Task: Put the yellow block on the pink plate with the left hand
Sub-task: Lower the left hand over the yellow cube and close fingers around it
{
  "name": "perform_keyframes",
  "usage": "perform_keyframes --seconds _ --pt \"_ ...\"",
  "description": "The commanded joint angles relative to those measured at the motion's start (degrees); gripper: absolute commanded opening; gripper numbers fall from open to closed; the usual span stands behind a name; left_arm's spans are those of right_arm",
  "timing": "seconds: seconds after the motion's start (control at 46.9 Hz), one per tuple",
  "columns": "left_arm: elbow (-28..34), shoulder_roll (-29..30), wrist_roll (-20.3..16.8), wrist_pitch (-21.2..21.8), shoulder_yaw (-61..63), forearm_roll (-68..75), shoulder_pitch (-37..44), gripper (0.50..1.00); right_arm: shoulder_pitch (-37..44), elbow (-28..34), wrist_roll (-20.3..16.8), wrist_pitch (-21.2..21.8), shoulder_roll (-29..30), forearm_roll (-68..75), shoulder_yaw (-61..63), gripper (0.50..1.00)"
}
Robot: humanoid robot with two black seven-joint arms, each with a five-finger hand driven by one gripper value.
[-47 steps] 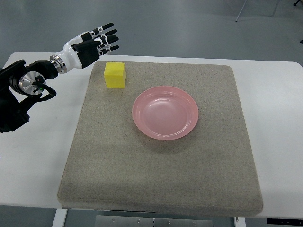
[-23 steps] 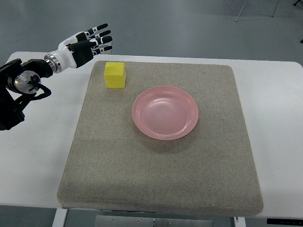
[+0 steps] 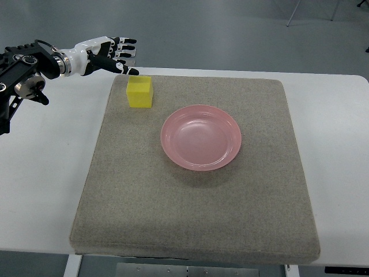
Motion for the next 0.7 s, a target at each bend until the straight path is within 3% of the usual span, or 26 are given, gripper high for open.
perform_keyframes --seconds 0.0,0.32,0.683 --pt "-0.1 -0.1 0.0 0.0 0.9 5.1 -0.9 0.992 0.0 0.0 0.0 0.0 0.0 0.0 0.0 0.924" --pt "-0.1 -0.1 0.0 0.5 19.9 7.8 -9.1 0.992 0.0 0.0 0.0 0.0 0.0 0.0 0.0 0.924" --pt "0.1 -3.2 0.0 5.6 31.5 7.9 -12.3 0.992 0.0 0.0 0.0 0.0 0.0 0.0 0.0 0.924"
